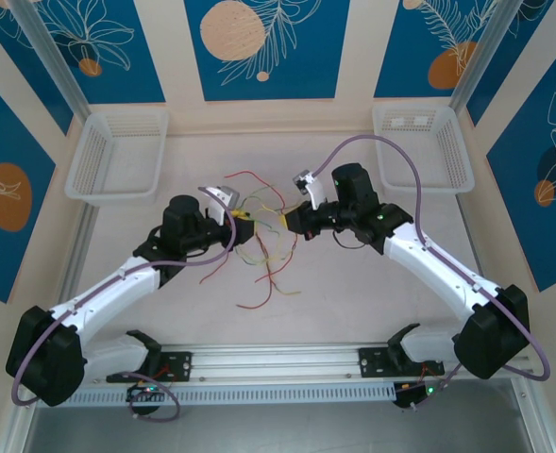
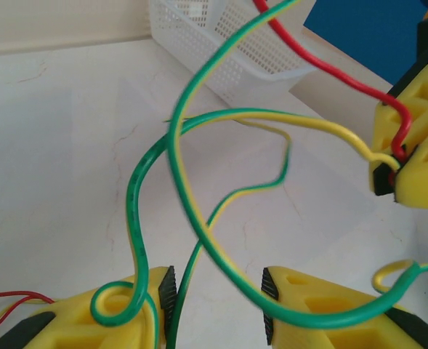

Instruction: Untangle the cables

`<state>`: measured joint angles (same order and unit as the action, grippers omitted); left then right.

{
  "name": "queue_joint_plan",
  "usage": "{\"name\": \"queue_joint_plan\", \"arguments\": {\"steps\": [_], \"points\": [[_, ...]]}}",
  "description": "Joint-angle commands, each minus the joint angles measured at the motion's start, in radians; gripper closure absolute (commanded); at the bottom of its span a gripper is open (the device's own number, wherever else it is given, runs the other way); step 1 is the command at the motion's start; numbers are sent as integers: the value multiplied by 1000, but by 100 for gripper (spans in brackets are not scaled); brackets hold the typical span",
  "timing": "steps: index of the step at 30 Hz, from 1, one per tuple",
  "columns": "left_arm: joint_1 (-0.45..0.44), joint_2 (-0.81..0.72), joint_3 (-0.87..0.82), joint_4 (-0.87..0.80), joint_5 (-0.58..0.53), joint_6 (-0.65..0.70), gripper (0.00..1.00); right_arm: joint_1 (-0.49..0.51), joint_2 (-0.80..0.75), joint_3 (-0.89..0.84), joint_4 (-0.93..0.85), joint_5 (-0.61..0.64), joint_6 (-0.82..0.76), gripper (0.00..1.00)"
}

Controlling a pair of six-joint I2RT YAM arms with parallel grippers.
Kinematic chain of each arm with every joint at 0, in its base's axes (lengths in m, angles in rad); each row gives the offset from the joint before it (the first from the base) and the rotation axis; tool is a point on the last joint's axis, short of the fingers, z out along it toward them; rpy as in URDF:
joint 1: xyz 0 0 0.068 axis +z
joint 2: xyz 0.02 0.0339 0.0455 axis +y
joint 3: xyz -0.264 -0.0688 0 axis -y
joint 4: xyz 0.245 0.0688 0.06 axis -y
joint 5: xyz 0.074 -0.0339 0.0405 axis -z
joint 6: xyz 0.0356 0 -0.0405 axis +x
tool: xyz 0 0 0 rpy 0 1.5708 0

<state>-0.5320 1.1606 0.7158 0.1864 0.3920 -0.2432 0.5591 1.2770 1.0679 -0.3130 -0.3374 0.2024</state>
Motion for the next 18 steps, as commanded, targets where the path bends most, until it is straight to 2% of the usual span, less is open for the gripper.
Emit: {"name": "queue_joint_plan", "arguments": {"steps": [1,5,9,10,12,15,18], "points": [[6,-24,24,38,14,-25,58,9,-32,-24,14,58,30,100],[7,-39,17,11,11,-15,61,0,-58,-33,6,166,64,100],[6,-71,-37,34,-17,-23,67,-12,-95,-74,25,210,73,100],[7,-80,-49,37,-32,-24,71,-17,-97,-78,21,204,72,100],[7,-92,-61,35,-49,-23,87,-19,-97,-83,15,190,61,100],[8,-95,-65,23,-91,-15,100,-20,-97,-93,25,195,61,100],[8,-90,-65,9,-183,-23,100,-24,-99,-102,43,235,77,100]]}}
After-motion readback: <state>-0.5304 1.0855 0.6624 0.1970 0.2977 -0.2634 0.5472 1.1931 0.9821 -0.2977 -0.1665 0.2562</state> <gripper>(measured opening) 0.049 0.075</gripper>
